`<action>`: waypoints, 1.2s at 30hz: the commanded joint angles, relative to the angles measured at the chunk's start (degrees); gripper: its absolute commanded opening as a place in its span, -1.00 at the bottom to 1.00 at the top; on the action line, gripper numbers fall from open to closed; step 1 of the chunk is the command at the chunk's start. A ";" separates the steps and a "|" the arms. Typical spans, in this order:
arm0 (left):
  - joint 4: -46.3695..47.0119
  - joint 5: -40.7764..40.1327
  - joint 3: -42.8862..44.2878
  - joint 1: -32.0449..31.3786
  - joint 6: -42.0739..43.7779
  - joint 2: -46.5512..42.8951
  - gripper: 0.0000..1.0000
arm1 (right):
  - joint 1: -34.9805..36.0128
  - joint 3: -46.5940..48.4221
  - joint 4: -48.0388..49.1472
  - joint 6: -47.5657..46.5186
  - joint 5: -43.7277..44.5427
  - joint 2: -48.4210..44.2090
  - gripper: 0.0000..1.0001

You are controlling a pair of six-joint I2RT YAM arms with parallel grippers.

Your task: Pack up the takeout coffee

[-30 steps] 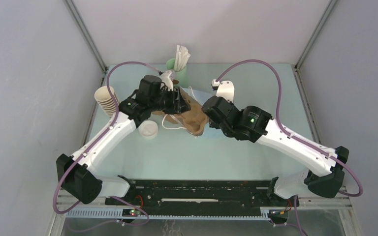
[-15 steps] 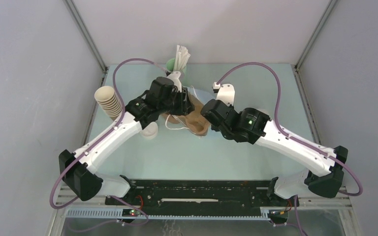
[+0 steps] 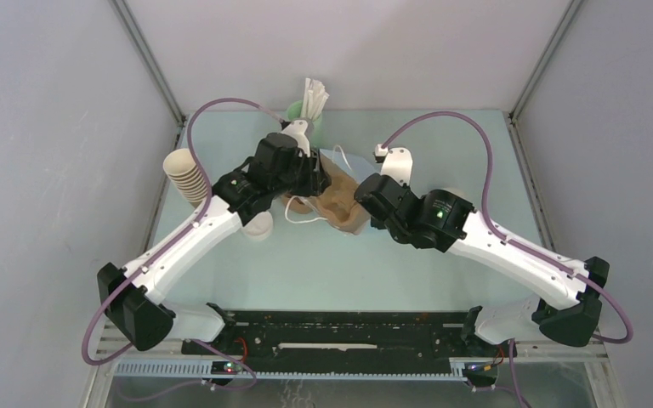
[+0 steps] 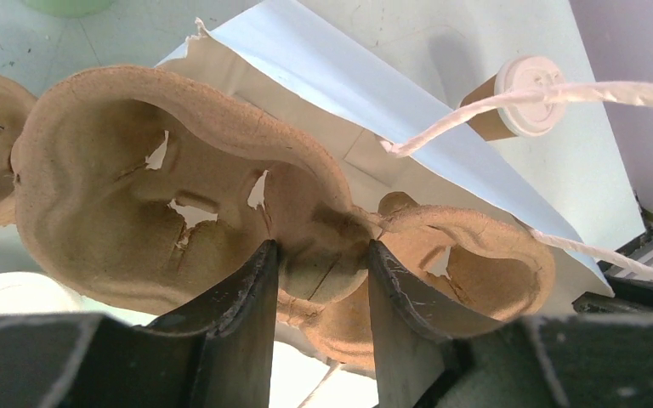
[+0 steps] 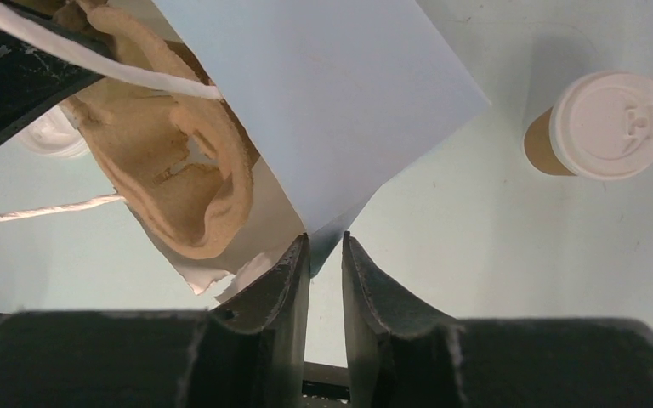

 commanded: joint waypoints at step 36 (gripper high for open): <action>4.94 -5.89 0.44 -8.56 -2.73 2.50 -1.00 | -10.22 -5.32 10.96 0.76 -18.59 -6.37 -1.00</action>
